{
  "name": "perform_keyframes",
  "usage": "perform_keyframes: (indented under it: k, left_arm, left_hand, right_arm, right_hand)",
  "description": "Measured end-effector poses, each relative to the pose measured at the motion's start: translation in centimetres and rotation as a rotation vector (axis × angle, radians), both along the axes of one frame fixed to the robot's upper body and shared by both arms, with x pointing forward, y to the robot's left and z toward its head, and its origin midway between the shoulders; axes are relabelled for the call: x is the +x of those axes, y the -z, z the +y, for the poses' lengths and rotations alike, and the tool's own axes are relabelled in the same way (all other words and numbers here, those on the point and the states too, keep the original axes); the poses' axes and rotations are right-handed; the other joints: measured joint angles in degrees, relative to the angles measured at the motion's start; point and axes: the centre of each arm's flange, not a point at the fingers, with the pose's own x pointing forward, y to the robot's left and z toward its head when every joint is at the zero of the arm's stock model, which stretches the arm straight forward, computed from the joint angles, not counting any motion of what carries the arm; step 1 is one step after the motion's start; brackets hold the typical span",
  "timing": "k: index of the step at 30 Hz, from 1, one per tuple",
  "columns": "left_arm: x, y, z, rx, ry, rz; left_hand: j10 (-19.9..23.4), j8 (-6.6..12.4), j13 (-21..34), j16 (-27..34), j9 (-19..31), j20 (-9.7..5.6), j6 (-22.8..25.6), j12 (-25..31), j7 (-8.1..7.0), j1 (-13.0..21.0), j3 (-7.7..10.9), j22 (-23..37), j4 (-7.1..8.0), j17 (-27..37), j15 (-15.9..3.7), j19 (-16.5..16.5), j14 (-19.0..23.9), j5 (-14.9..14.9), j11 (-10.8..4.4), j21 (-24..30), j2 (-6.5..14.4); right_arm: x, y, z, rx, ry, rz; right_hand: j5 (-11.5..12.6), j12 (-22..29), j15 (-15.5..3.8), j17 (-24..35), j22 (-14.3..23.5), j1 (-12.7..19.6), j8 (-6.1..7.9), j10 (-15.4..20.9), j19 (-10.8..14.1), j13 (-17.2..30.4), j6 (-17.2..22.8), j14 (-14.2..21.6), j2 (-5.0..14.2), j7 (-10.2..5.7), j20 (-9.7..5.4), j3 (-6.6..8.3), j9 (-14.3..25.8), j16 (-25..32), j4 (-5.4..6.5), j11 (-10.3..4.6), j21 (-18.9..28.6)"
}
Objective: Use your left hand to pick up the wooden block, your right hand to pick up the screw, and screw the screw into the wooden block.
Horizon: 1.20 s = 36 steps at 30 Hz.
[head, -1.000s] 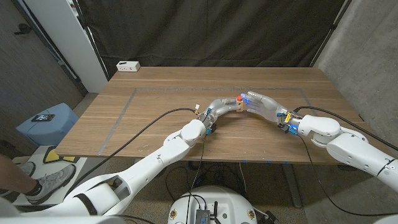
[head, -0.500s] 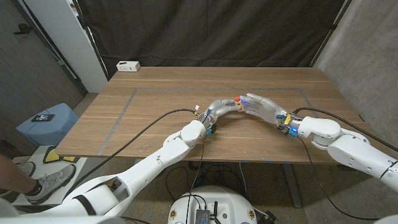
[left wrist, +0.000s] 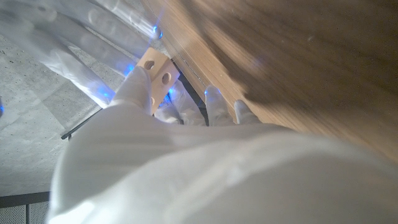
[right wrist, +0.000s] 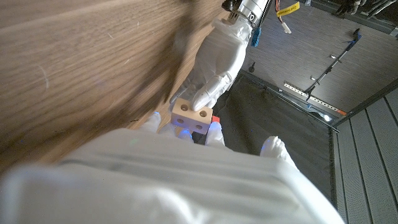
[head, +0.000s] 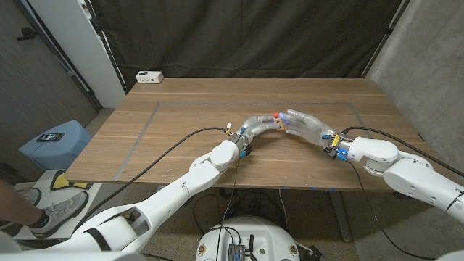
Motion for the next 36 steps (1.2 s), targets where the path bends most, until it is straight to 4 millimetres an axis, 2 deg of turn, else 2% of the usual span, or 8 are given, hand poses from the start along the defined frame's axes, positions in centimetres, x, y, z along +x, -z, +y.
perform_keyframes:
  k: [6,36]
  left_arm:
    - [0.0,0.0,0.0,0.000,-0.001,-0.001]
    - [0.5,-0.6,-0.1,0.033,-0.015,-0.011]
  left_hand:
    - [0.00,0.23,0.00,0.00,0.04,0.00,-0.11,0.00,0.09,0.00,0.00,0.00,0.00,0.01,0.00,0.00,0.00,0.00,0.00,0.00,0.00]
    - [0.84,0.35,0.00,0.25,0.00,0.00,0.85,0.00,0.16,0.01,0.07,0.00,-0.23,0.02,0.00,0.00,0.00,-0.09,-0.19,0.00,0.01]
  right_arm:
    - [-0.2,0.0,-0.1,0.001,0.005,0.001]
    - [-0.3,-0.6,-1.3,0.001,0.056,-0.012]
  right_hand:
    - [0.00,0.00,0.00,0.00,0.00,0.30,0.00,0.00,0.03,0.00,0.34,0.00,0.30,-0.34,-0.03,0.00,0.00,0.00,0.00,0.00,0.00]
    - [0.00,0.00,0.00,0.00,0.00,0.30,-0.01,0.00,0.52,0.00,0.51,0.00,0.30,-0.11,0.10,0.24,-0.01,0.00,0.23,0.00,0.00]
